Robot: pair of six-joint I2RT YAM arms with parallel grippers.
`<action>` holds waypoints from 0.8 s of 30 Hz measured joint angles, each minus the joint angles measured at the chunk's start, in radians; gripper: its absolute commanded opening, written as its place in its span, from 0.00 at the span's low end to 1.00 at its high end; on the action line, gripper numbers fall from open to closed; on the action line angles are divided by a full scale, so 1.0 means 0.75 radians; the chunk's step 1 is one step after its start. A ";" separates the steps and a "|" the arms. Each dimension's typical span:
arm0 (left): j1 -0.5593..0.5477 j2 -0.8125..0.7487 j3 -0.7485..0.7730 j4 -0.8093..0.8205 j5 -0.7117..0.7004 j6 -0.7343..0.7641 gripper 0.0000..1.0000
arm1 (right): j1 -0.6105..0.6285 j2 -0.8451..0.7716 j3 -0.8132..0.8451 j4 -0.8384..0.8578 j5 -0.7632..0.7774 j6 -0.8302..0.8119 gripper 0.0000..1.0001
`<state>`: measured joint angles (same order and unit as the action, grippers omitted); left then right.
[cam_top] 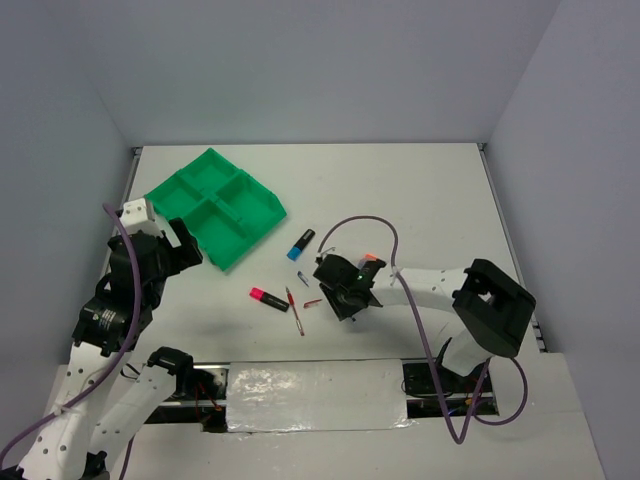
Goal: Sort the stationery into containers
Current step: Pick up the pen from the center of the board.
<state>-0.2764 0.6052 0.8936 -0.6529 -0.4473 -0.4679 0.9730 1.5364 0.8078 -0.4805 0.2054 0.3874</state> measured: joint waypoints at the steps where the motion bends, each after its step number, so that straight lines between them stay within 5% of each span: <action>1: 0.000 0.000 0.000 0.001 0.000 0.000 0.99 | -0.003 0.015 0.016 0.002 0.000 -0.008 0.47; 13: 0.000 -0.016 0.000 0.003 0.002 0.003 0.99 | -0.083 0.118 0.112 0.053 -0.050 -0.079 0.34; 16: 0.000 -0.017 0.000 0.003 0.005 0.003 0.99 | -0.084 0.122 0.111 0.058 -0.052 -0.099 0.00; 24: 0.000 -0.007 0.000 0.004 0.015 -0.001 0.99 | -0.091 0.087 0.085 0.077 -0.062 -0.092 0.00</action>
<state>-0.2764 0.5999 0.8936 -0.6502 -0.4362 -0.4683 0.9051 1.6020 0.8719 -0.4225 0.1589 0.3187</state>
